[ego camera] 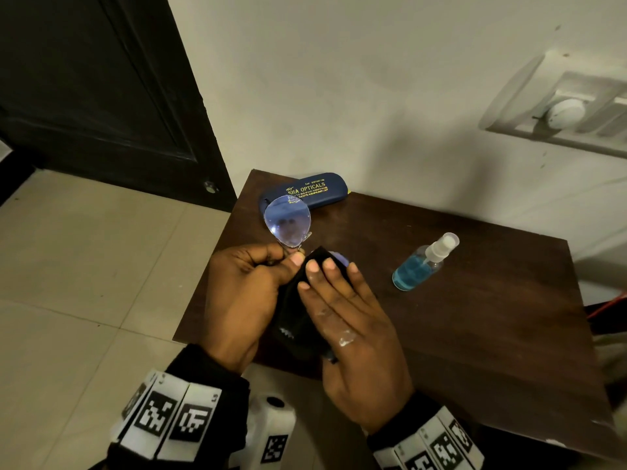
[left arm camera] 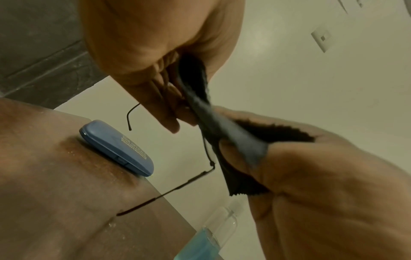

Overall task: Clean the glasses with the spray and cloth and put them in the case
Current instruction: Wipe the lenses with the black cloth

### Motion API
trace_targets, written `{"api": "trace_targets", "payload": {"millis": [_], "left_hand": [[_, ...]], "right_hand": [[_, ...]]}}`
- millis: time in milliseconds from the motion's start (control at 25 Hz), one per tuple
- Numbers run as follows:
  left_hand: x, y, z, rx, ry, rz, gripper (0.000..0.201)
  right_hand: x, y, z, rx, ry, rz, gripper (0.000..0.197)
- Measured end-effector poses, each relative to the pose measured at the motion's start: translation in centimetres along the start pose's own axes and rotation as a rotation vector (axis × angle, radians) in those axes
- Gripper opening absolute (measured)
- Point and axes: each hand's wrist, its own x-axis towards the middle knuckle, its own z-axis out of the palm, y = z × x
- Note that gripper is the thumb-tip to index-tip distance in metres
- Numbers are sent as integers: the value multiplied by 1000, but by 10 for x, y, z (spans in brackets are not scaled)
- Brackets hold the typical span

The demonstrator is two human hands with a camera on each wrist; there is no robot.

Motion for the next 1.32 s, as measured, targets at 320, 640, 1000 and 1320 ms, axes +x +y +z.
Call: {"api": "trace_targets", "payload": {"millis": [320, 640, 1000, 1320], "left_hand": [[-1, -1, 1, -23, 16, -24, 11], [9, 0, -7, -199, 86, -159, 25], [16, -6, -13, -273, 62, -162, 19], [14, -14, -3, -344, -139, -202, 16]], "right_hand": [[1, 1, -2, 29, -34, -71, 59], [-2, 4, -4, 20, -22, -43, 61], [7, 25, -18, 761, 385, 721, 28], [20, 28, -27, 1070, 268, 866, 18]]}}
